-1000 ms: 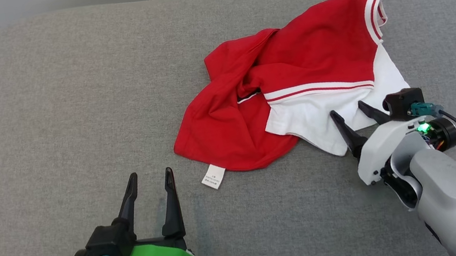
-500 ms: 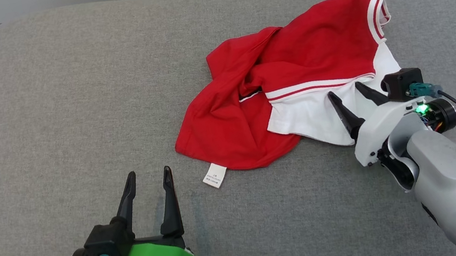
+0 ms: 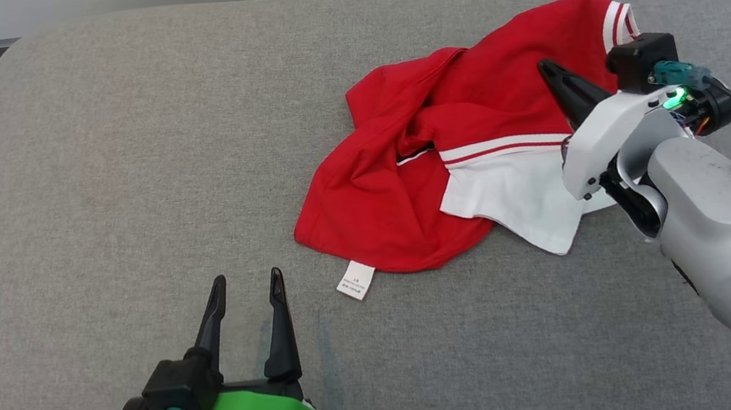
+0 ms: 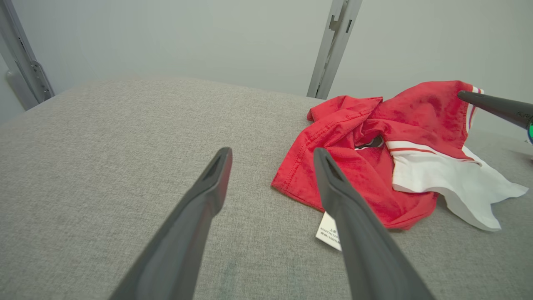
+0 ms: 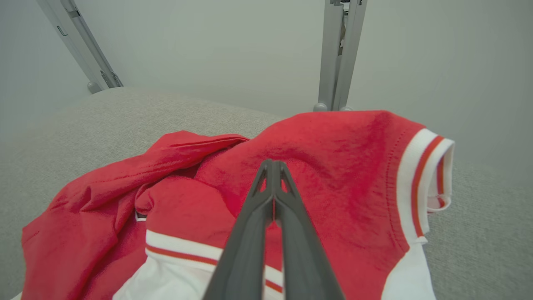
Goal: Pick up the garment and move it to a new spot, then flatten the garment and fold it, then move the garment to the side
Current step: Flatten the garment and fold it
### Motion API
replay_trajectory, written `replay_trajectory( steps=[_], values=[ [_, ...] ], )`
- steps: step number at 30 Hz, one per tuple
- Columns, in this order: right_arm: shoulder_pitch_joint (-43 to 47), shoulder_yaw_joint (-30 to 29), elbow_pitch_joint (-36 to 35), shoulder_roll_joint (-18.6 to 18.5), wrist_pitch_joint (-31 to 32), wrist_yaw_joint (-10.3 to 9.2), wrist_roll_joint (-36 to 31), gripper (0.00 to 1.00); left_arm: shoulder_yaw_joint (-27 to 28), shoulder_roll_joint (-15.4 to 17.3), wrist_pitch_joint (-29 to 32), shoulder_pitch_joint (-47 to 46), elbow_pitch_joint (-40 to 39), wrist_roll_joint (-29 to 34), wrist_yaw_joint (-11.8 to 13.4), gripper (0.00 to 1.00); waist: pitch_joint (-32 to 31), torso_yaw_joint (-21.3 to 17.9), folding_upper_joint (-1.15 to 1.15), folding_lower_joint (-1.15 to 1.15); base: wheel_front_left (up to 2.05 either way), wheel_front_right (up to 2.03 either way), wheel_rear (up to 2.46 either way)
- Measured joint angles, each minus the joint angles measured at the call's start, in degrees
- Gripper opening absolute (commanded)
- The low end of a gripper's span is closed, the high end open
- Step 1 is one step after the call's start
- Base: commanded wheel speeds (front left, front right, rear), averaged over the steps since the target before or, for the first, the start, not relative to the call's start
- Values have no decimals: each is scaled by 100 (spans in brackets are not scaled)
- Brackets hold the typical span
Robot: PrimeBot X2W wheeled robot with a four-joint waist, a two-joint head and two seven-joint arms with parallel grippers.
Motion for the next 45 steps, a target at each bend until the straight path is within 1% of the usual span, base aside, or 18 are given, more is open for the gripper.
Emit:
replay_trajectory(
  steps=[6, 9, 10, 11, 12, 13, 20, 25, 35, 41, 45],
  values=[
    [6, -32, 326, -265, -42, 0, -177, 0, 14, 0, -1, 98, -9, -5, 23, 100, -84, 83, 0, 0, 0, 0, 0],
    [151, -40, 498, -318, -59, 0, -283, 0, 32, 0, 0, 132, -30, -7, 40, 100, -87, 58, 0, 0, 0, 0, 0],
    [226, -57, 553, -323, -62, 0, -280, 2, 32, 0, -1, 134, -44, -7, 40, 100, -84, 41, 0, 0, 0, 0, 0],
    [280, -64, 606, -326, -63, 0, -280, 23, 31, 0, -1, 134, -55, -7, 41, 100, -78, 23, 0, 0, 0, 0, 0],
    [318, -74, 636, -333, -64, 0, -280, 42, 26, 0, -1, 134, -56, -7, 40, 100, -71, 8, 0, 0, 0, 0, 0],
    [346, -83, 668, -338, -63, 0, -274, 100, 25, 0, -1, 134, -57, -7, 40, 100, -61, -11, 0, 0, 0, 0, 0],
    [436, -207, 850, -346, 47, 0, -119, 100, 15, 0, -1, 125, -63, -7, 37, 100, 55, -102, 0, 0, 0, 0, 0],
    [420, -242, 856, -230, 216, 0, 131, 100, 8, 0, -1, 37, -51, -7, 13, 100, 142, -90, 0, 0, 0, 0, 0],
    [356, -119, 466, -35, 605, -3, 1062, 100, 7, 0, -1, -23, -21, -3, -1, 100, 251, 56, 0, 0, 0, 0, 0],
    [358, -71, 180, -14, 736, -3, 1595, 100, 15, 0, -1, -52, -25, -3, -1, 100, 275, 70, 0, 0, 0, 0, 0],
    [339, 47, 286, -159, 662, -2, 1530, 100, 9, 0, -1, -81, -27, 0, -2, 100, 306, 78, 0, 0, 0, 0, 0]
  ],
)
